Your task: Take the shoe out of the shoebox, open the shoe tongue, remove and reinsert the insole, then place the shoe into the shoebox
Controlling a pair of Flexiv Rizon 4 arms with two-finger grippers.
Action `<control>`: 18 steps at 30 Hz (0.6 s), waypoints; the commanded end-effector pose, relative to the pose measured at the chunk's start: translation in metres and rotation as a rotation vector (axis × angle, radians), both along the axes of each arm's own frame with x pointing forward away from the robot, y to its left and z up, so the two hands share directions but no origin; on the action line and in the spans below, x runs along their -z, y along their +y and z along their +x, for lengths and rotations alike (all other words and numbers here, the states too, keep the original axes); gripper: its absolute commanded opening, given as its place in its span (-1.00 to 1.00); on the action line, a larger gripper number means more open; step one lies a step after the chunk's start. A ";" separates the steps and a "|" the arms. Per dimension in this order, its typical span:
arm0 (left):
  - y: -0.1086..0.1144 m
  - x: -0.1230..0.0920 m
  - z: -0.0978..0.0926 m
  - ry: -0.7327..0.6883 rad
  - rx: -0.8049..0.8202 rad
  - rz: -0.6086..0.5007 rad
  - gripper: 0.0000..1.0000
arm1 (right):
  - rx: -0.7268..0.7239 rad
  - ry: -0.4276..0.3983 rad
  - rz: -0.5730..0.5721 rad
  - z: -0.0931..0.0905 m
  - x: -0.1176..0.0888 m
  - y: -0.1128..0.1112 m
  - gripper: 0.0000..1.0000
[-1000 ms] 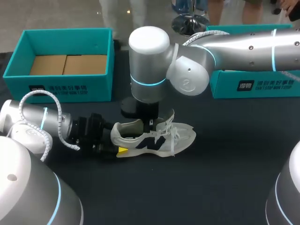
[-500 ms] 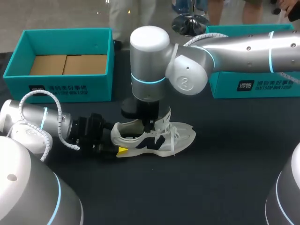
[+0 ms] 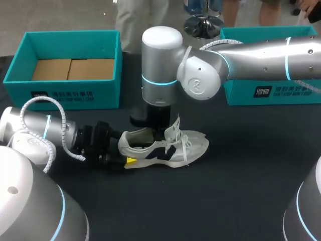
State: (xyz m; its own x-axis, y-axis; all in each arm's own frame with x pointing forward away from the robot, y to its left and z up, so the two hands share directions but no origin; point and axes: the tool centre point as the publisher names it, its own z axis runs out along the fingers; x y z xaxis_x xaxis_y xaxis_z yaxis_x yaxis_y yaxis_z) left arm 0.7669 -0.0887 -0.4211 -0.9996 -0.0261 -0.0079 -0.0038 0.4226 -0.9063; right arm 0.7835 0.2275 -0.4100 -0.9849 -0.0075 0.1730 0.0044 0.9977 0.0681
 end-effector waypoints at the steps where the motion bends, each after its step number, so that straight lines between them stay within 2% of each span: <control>1: -0.001 0.001 0.000 -0.001 0.001 0.003 -1.00 | -0.001 0.047 0.004 -0.001 0.014 0.005 -0.24; 9: -0.001 0.001 0.000 -0.001 0.001 0.003 -1.00 | 0.021 0.079 -0.004 -0.006 0.020 0.004 -0.33; 18: -0.001 0.001 0.000 -0.001 0.001 0.003 -1.00 | 0.043 0.088 -0.011 -0.007 0.024 0.002 -0.62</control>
